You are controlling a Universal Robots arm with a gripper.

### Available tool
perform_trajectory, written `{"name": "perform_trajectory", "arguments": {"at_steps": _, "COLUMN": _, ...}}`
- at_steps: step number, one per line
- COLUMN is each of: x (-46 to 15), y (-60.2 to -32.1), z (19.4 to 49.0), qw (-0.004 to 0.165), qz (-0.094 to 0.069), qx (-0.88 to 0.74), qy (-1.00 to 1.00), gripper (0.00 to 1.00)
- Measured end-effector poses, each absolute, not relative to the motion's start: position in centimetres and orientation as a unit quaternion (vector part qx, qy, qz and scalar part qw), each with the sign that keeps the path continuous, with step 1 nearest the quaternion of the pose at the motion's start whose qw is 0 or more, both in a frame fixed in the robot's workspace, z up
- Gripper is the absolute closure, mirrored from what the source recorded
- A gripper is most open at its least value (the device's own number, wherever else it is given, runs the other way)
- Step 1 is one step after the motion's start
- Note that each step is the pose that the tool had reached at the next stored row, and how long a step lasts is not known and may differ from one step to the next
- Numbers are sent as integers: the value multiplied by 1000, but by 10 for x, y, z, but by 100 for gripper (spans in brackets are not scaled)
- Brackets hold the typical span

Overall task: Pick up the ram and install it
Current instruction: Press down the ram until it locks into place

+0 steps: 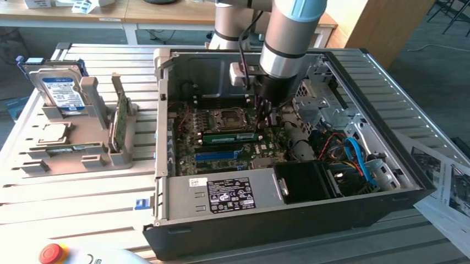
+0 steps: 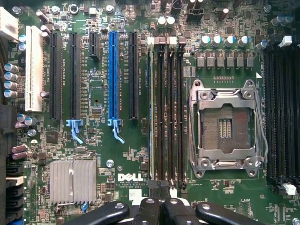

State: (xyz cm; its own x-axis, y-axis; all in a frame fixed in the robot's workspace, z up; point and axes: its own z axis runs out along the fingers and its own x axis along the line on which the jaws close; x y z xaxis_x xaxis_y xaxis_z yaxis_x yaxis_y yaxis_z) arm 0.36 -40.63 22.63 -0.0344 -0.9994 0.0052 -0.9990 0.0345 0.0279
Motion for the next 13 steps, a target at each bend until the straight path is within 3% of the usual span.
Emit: {"name": "perform_trajectory", "arguments": {"at_steps": 13, "x": 4, "y": -406, "z": 225, "qw": 12, "qz": -8, "qx": 695, "qy": -719, "gripper": 90}}
